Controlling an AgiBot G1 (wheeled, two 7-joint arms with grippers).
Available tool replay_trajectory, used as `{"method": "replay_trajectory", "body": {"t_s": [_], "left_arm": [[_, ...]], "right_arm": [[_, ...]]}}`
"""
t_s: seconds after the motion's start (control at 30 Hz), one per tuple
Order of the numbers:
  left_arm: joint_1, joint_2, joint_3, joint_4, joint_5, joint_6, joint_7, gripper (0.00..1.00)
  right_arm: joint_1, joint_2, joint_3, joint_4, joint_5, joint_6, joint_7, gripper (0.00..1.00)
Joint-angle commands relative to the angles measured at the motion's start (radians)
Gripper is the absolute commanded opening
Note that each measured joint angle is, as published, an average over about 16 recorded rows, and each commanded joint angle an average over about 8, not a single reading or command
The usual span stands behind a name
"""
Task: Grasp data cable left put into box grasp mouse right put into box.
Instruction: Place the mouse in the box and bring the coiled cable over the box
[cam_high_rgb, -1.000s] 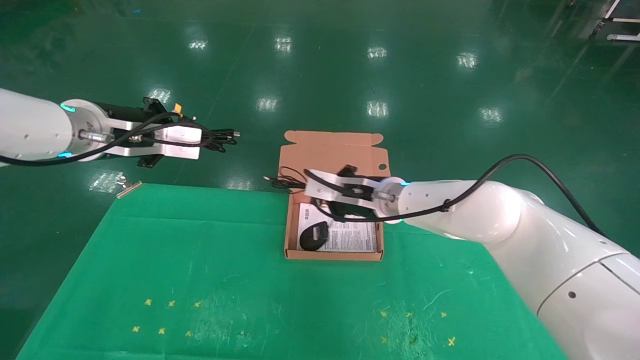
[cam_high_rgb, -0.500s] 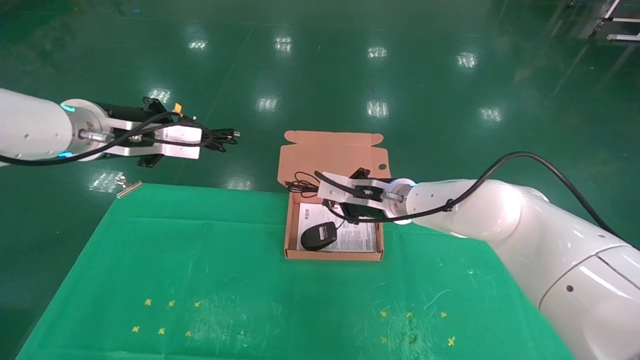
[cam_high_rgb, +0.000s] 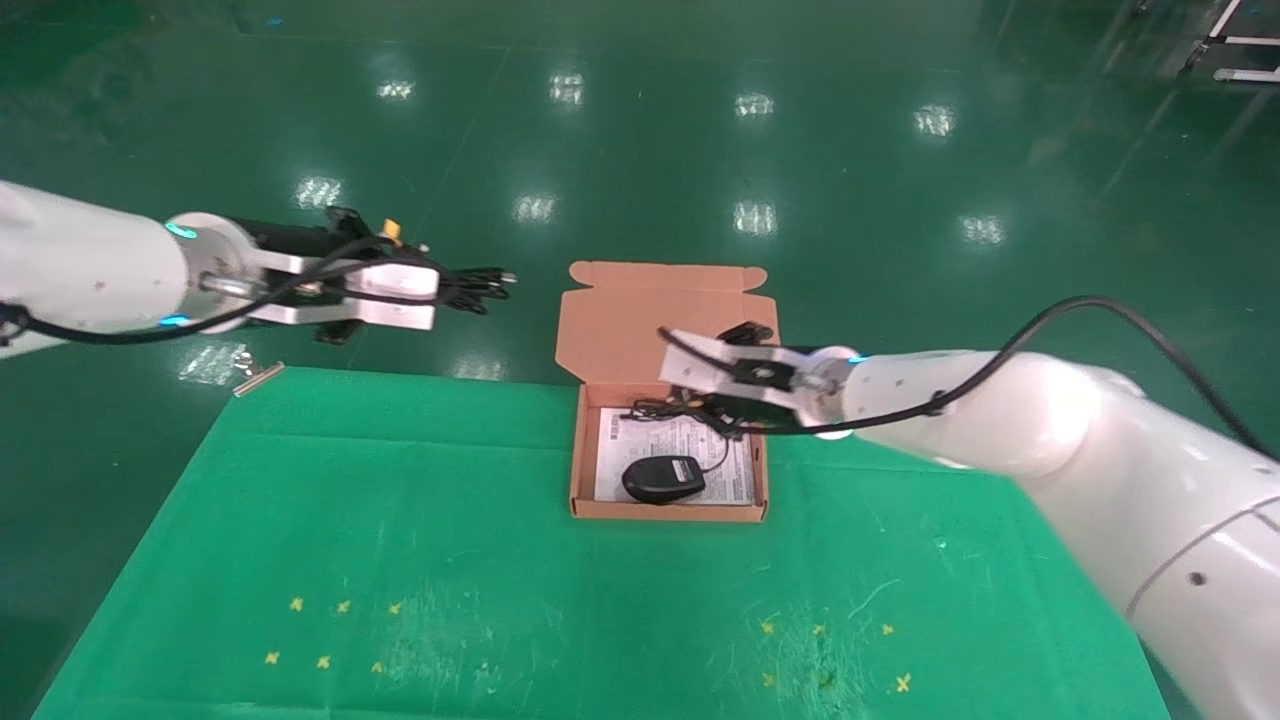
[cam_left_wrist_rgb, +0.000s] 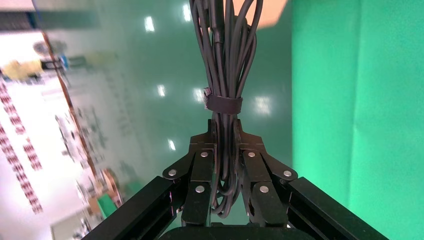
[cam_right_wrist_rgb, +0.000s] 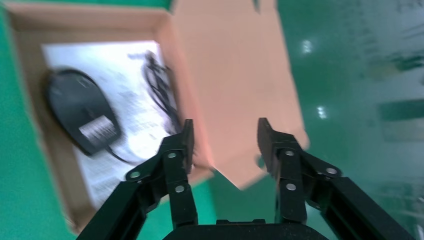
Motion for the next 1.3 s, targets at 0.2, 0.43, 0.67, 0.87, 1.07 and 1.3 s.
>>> {"method": "replay_trajectory", "body": {"t_s": [0.2, 0.43, 0.67, 0.87, 1.07, 1.3], "left_arm": [[0.037, 0.072, 0.012, 0.064, -0.033, -0.115, 0.076, 0.0], [0.074, 0.167, 0.029, 0.193, -0.086, -0.247, 0.184, 0.0], [0.098, 0.26, 0.039, 0.338, -0.194, -0.335, 0.318, 0.0], [0.105, 0.331, 0.048, 0.461, -0.284, -0.383, 0.426, 0.0], [0.121, 0.353, 0.089, 0.518, -0.385, -0.42, 0.519, 0.0], [0.14, 0.359, 0.171, 0.553, -0.501, -0.464, 0.59, 0.0]], "right_arm": [[0.033, 0.086, 0.008, 0.033, -0.018, 0.007, 0.019, 1.0], [0.064, 0.174, 0.009, 0.084, -0.048, -0.007, 0.056, 1.0], [0.084, 0.258, 0.006, 0.151, -0.083, -0.027, 0.105, 1.0], [0.092, 0.322, 0.003, 0.218, -0.114, -0.043, 0.153, 1.0], [0.094, 0.379, 0.001, 0.287, -0.142, -0.058, 0.2, 1.0], [0.092, 0.433, 0.0, 0.354, -0.174, -0.072, 0.255, 1.0]]}}
